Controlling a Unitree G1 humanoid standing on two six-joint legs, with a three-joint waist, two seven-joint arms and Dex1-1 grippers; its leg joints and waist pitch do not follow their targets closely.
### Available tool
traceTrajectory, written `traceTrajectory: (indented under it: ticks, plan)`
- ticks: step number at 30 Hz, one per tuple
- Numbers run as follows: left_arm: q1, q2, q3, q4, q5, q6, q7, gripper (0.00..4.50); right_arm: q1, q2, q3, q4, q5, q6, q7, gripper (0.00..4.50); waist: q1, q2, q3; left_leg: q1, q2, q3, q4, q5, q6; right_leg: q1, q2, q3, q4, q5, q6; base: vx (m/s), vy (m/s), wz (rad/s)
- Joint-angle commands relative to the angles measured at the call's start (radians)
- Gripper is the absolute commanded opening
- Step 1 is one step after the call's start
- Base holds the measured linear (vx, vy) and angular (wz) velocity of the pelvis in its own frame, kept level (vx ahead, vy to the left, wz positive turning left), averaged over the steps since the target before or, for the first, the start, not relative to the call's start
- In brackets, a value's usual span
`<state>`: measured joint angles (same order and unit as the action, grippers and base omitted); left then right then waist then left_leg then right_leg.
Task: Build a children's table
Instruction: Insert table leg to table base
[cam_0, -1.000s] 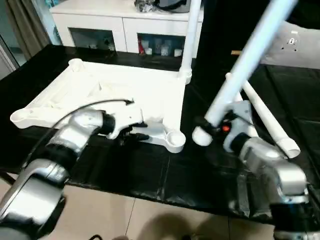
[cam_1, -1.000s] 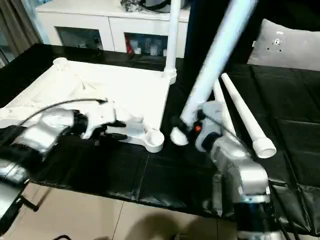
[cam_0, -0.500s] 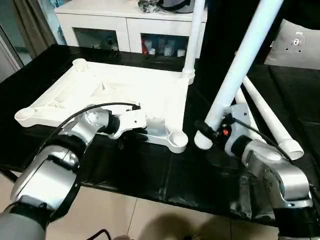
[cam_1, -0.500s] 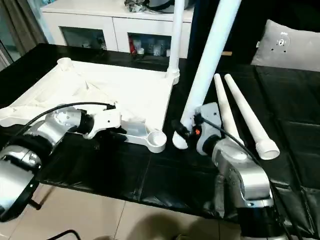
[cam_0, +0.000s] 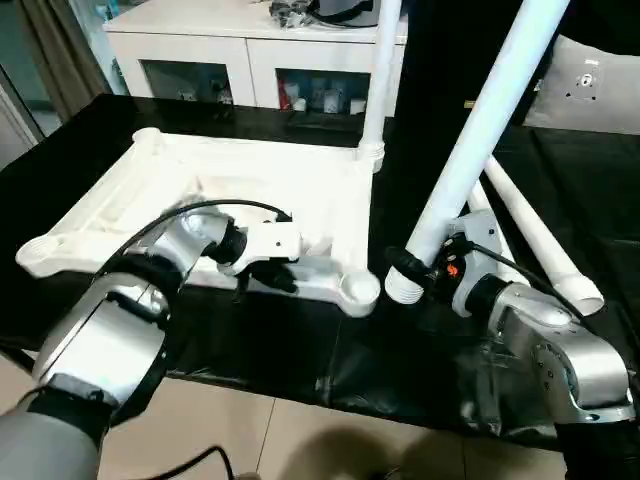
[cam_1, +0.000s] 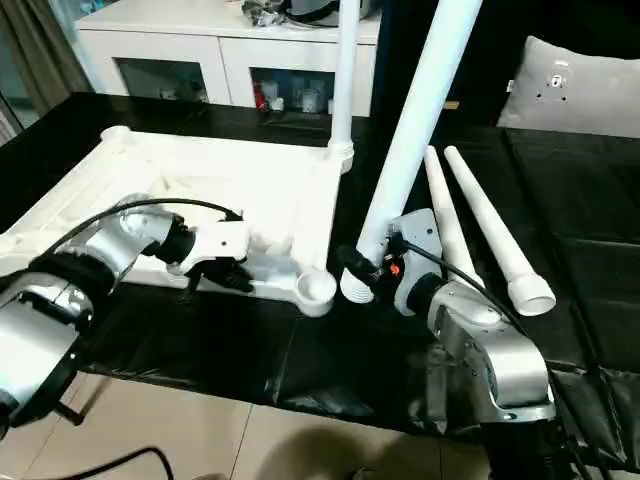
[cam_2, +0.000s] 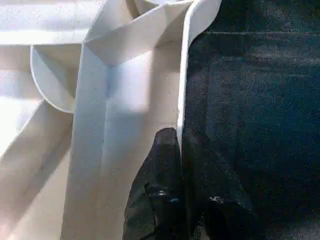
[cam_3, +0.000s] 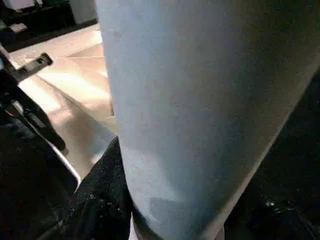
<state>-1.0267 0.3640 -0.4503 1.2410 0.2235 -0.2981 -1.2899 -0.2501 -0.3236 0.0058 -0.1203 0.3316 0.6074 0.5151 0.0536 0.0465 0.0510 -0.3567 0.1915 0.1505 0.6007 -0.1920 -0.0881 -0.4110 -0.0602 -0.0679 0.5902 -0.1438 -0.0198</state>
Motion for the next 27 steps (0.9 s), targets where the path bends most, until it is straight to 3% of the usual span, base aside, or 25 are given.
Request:
traceTrajectory:
  ticks: [1,5,9,10,12,16,17,20,21,27]
  plan:
    - [0.035,-0.029,0.048,0.005,-0.054,0.043,0.020,0.00,-0.028,0.012,-0.003,-0.019,-0.003,-0.004,-0.024,1.89,0.009,-0.008,-0.066,-0.001,0.010,0.005,-0.065,-0.176,0.036,0.070,-0.070,0.037,-0.088,-0.400,-0.158,0.000,0.000,0.00]
    - [0.086,-0.064,0.109,-0.049,-0.127,0.136,0.034,0.00,-0.026,0.015,0.004,-0.035,0.006,0.045,-0.028,1.89,0.011,-0.006,-0.066,0.005,0.014,0.005,-0.068,-0.197,0.037,0.070,-0.069,0.036,-0.089,-0.403,-0.169,0.000,0.000,0.00]
    - [0.163,-0.076,0.127,-0.155,-0.161,0.220,0.017,0.00,-0.018,0.016,0.009,-0.040,0.022,0.038,-0.003,1.89,0.008,-0.005,-0.066,0.001,0.014,0.002,-0.072,-0.207,0.038,0.075,-0.071,0.035,-0.090,-0.403,-0.162,0.000,0.000,0.00]
    - [0.216,-0.080,0.135,-0.230,-0.156,0.278,0.058,0.00,-0.012,0.008,0.020,-0.045,0.023,0.024,0.014,1.89,0.004,-0.005,-0.066,0.002,0.018,0.002,-0.072,-0.206,0.039,0.073,-0.071,0.035,-0.088,-0.399,-0.164,0.000,0.000,0.00]
    - [0.258,-0.075,0.137,-0.292,-0.145,0.271,0.104,0.00,-0.008,0.006,0.029,-0.047,0.019,0.022,0.020,1.89,0.004,-0.010,-0.065,0.004,0.018,0.002,-0.072,-0.210,0.043,0.070,-0.071,0.034,-0.091,-0.432,-0.155,0.000,0.000,0.00]
    - [0.313,-0.052,0.144,-0.383,-0.136,0.201,0.149,0.00,-0.009,0.005,0.037,-0.045,0.006,0.015,0.021,1.89,0.001,-0.005,-0.063,0.007,0.015,0.003,-0.074,-0.235,0.040,0.060,-0.067,0.031,-0.105,-0.521,-0.099,0.000,0.000,0.00]
    - [0.328,-0.038,0.146,-0.405,-0.133,0.140,0.153,0.00,-0.010,0.004,0.040,-0.043,-0.001,0.009,0.022,1.89,0.000,-0.010,-0.062,0.005,0.015,0.001,-0.075,-0.236,0.041,0.061,-0.069,0.030,-0.107,-0.530,-0.092,0.000,0.000,0.00]
    - [0.348,-0.022,0.175,-0.455,-0.159,0.115,0.155,0.00,-0.008,-0.001,0.046,-0.038,-0.009,-0.004,0.029,1.89,-0.009,-0.006,-0.064,0.003,0.015,-0.002,-0.078,-0.240,0.036,0.060,-0.068,0.029,-0.107,-0.520,-0.077,0.000,0.000,0.00]
    - [0.356,-0.020,0.183,-0.476,-0.166,0.123,0.153,0.00,-0.007,-0.002,0.047,-0.037,-0.010,-0.006,0.030,1.89,-0.013,-0.009,-0.066,-0.002,0.018,-0.004,-0.079,-0.229,0.034,0.065,-0.071,0.031,-0.099,-0.488,-0.087,0.000,0.000,0.00]
    - [0.409,0.017,0.187,-0.598,-0.185,0.182,0.120,0.00,0.003,0.001,0.055,-0.029,-0.003,-0.047,0.048,1.89,-0.017,-0.006,-0.072,-0.007,0.019,0.002,-0.074,-0.162,0.050,0.067,-0.068,0.038,-0.085,-0.354,-0.136,0.000,0.000,0.00]
